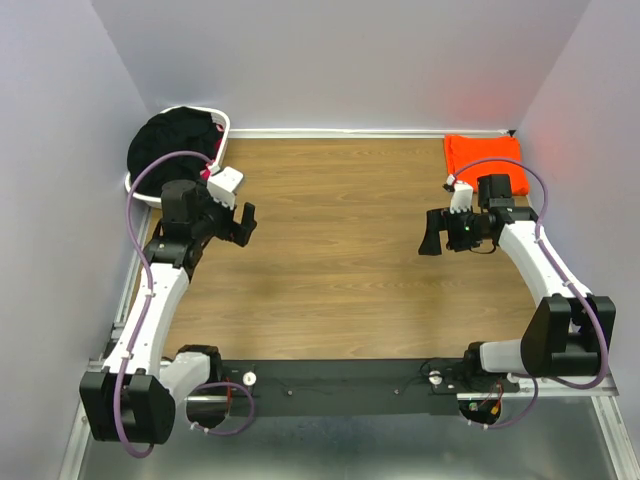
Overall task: Fold and stack the t-shirts
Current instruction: Grab the tshirt from the pile, then move the tshirt to the center of the board
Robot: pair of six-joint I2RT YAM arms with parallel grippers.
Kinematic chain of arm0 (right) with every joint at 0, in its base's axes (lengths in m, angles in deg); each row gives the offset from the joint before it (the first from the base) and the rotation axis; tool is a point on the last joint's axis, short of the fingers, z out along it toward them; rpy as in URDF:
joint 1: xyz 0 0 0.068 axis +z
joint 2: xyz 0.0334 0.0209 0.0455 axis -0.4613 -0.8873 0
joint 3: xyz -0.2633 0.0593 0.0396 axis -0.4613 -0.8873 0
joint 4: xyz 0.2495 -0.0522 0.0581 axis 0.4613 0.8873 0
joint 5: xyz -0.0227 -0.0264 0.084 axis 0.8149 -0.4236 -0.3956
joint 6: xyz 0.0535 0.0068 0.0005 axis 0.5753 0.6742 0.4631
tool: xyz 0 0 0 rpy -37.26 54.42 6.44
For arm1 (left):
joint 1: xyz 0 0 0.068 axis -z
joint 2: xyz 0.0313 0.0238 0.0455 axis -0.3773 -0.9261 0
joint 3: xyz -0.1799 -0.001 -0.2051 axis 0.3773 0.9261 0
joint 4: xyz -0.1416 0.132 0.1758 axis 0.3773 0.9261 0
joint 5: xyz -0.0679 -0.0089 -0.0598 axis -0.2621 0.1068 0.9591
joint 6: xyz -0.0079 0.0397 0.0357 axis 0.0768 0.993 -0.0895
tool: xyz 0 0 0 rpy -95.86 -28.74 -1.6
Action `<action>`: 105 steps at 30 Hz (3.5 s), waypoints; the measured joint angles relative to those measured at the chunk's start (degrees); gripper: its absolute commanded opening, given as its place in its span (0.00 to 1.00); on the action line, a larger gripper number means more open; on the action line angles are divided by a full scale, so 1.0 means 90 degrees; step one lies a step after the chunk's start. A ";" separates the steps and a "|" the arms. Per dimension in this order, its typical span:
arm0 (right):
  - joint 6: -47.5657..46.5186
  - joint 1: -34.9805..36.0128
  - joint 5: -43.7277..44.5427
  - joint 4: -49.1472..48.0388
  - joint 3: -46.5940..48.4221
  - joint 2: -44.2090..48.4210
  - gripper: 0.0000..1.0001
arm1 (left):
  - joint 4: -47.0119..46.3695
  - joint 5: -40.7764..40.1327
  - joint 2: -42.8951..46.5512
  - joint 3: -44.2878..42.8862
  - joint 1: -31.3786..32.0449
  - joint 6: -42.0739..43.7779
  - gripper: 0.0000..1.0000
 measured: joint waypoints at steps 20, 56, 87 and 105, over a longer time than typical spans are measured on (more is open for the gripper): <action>0.0010 0.0000 -0.0019 -0.0019 -0.0002 -0.0056 1.00 | 0.1481 0.0109 -0.4731 -0.7334 -0.1826 0.0146 0.98; 0.0063 0.0000 -0.0019 -0.0049 -0.0007 -0.0296 1.00 | 0.1872 -0.0899 -0.8920 -0.9556 -0.2132 0.0107 0.00; 0.0165 0.0000 0.0187 -0.0049 -0.0007 -0.0138 1.00 | -0.0066 0.0223 -0.4269 -1.0091 0.1253 -0.0114 0.00; 0.0112 -0.0005 0.0206 -0.0036 0.0012 0.0041 1.00 | 0.0255 0.0908 -0.2623 -0.2098 -0.0092 -0.0119 0.61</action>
